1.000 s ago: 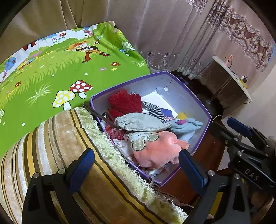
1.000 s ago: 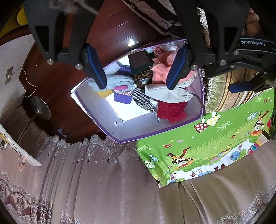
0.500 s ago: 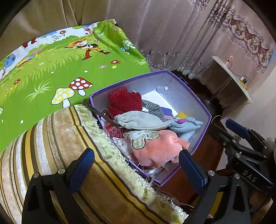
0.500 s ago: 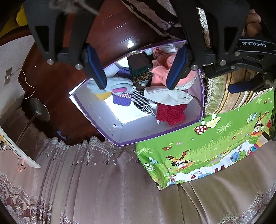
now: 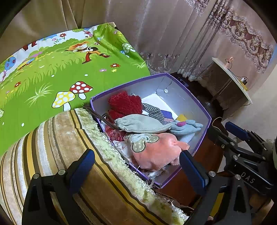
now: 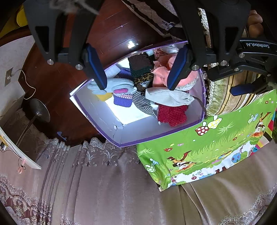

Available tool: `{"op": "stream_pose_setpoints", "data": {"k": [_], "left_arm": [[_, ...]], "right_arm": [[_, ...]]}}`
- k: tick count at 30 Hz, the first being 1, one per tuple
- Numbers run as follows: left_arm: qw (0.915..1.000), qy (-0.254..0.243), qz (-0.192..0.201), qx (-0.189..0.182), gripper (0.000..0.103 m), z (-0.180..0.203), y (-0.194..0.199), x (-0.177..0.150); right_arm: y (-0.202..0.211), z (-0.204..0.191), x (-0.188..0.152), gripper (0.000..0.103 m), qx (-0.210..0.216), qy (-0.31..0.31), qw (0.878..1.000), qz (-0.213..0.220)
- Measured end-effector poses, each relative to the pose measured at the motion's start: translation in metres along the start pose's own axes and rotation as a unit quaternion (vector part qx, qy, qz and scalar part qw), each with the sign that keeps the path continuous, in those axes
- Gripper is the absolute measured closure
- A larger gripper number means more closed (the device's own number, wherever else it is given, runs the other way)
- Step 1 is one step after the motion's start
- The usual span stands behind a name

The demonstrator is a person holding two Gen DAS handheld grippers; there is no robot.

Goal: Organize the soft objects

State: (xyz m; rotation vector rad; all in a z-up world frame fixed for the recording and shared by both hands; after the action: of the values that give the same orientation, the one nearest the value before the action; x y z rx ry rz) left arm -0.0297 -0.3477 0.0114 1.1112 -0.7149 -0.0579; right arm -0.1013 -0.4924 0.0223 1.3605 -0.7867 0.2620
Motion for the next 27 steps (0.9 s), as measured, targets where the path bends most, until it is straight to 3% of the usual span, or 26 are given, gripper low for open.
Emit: {"op": "stream_pose_setpoints", "data": {"k": [27], "left_arm": [[1.0,0.0,0.0,0.0,0.004,0.0004,-0.0005,-0.0002]], "right_arm": [[0.0,-0.0016,0.0,0.028,0.004,-0.002,1.0,0.0]]}}
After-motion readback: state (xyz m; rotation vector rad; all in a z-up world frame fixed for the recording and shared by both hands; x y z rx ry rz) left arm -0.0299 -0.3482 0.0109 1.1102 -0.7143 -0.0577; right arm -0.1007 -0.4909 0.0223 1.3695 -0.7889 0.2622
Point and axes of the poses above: each gripper's, at about its wrist camera, not at the fingertips, and y roughly against the way its jaws point, z to its right, x to its top, the point moved 1 cm from there along -y, roughly the way its jaws point
